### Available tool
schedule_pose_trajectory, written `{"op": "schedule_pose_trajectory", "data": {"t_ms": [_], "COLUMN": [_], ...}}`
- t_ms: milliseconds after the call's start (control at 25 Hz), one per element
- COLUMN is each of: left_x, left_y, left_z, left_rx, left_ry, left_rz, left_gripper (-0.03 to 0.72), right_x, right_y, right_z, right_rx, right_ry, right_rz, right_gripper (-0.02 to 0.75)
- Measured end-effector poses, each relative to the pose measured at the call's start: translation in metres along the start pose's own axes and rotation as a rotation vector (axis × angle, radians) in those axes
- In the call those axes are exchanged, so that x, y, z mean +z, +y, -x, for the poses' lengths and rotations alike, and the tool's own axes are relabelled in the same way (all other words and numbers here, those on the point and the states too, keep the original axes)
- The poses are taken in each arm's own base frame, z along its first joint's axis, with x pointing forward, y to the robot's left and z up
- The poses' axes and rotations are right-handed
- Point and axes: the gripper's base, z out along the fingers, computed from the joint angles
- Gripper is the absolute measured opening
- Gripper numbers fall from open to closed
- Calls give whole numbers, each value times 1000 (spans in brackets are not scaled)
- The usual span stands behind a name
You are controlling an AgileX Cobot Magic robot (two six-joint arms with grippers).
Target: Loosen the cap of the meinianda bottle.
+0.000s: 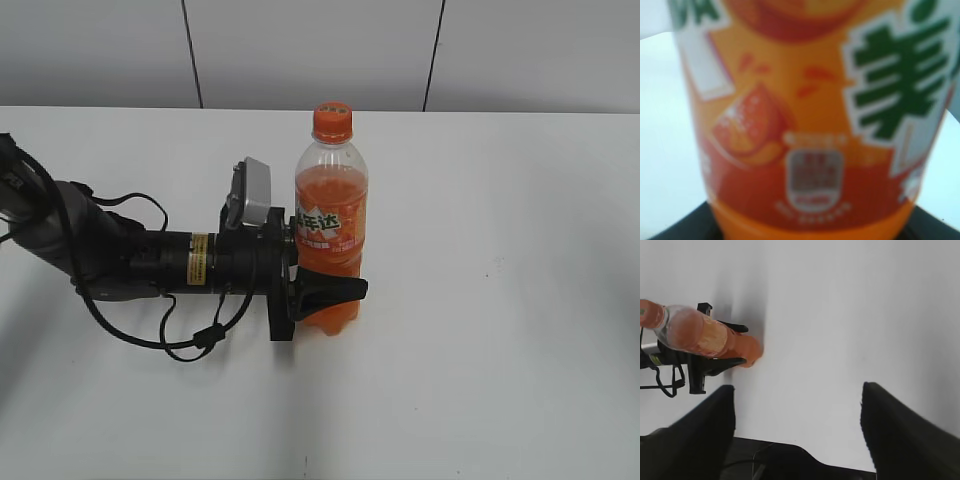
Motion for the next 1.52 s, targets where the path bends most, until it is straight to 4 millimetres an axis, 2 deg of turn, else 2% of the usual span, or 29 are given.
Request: {"op": "schedule_pose_trajectory", "data": {"t_ms": [160, 320, 600, 800, 960, 1080, 1240, 1520], "left_x": [0, 0, 1, 1, 1, 1, 1, 2], "left_y": [0, 0, 0, 0, 1, 1, 1, 0], "left_z": [0, 0, 0, 0, 0, 0, 0, -1], "left_rx": [-1, -2, 18, 22, 29, 35, 40, 51], "left_ry": [-1, -3, -3, -5, -8, -7, -4, 10], "left_rz": [3, 4, 4, 9, 16, 17, 16, 9], "left_gripper": [395, 395, 395, 395, 395, 395, 395, 395], "right_x": [39, 75, 119, 148, 164, 176, 186, 186], "right_y": [-7, -2, 52, 94, 122, 134, 138, 140], "right_z": [31, 47, 63, 65, 64, 61, 61, 60], "right_rx": [72, 76, -24, -92, -138, -157, -157, -156], "right_ry": [98, 189, 279, 330, 353, 375, 387, 389], "right_rz": [24, 47, 65, 111, 144, 152, 142, 140], "right_gripper": [585, 585, 585, 585, 585, 585, 585, 585]}}
